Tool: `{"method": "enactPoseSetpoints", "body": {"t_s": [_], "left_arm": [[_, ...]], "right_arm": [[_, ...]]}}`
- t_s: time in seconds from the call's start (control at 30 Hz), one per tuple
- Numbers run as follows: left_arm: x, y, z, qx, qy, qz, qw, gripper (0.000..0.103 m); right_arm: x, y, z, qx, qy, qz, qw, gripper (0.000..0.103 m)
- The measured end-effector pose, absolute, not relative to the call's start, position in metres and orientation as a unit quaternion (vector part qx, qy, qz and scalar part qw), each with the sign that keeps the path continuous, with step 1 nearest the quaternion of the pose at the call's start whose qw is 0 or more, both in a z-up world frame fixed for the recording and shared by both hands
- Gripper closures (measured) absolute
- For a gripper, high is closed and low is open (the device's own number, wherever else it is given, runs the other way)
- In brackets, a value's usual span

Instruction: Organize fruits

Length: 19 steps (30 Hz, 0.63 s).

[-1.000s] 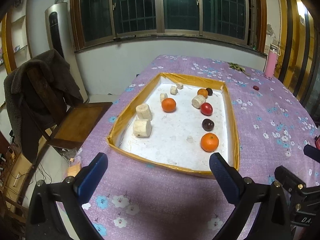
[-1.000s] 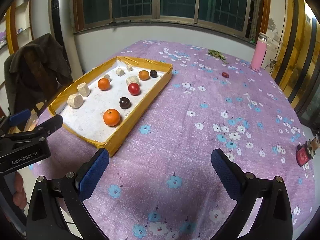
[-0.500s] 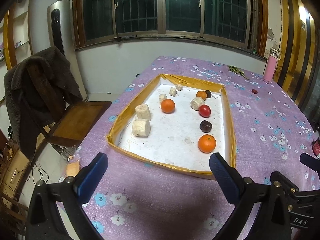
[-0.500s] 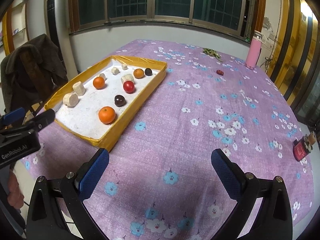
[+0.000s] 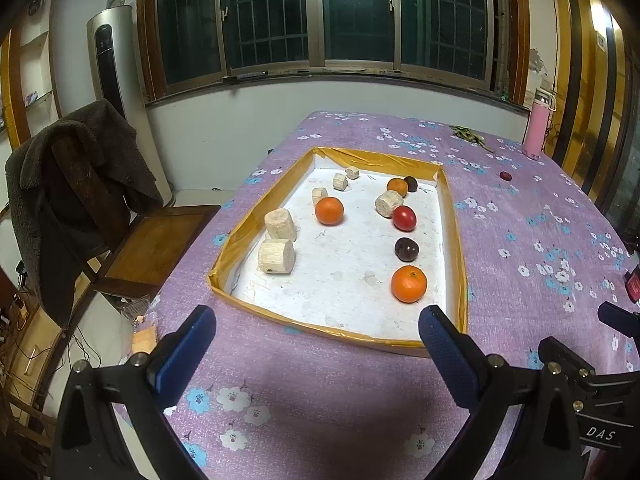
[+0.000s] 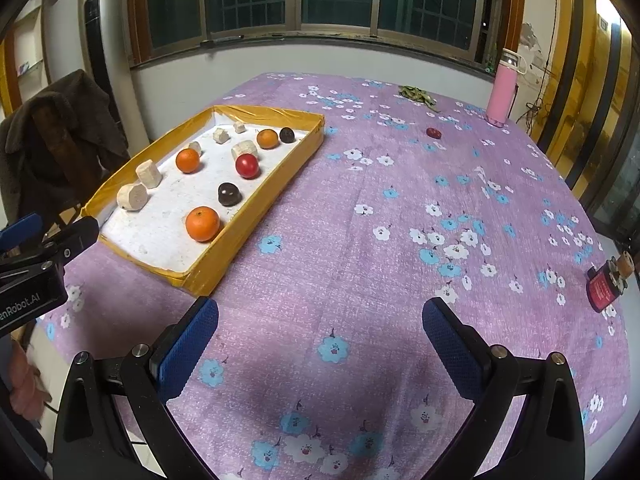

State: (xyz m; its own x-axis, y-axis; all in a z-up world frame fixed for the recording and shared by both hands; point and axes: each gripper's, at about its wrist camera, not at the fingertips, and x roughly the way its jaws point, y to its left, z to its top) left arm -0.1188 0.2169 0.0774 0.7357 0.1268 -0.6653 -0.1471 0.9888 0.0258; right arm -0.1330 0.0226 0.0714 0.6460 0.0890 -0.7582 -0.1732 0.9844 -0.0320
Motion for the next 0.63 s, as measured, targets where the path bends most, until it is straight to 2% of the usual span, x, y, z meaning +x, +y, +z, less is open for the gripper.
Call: {"method": "enactPoseSetpoints", "body": {"t_s": [0.63], "left_arm": [[-0.1139, 0.2172, 0.0791, -0.027, 0.361, 0.050, 0.931, 0.000]], "right_arm": [[-0.1306, 0.0233, 0.0670, -0.054, 0.423, 0.074, 0.902, 0.000]]}}
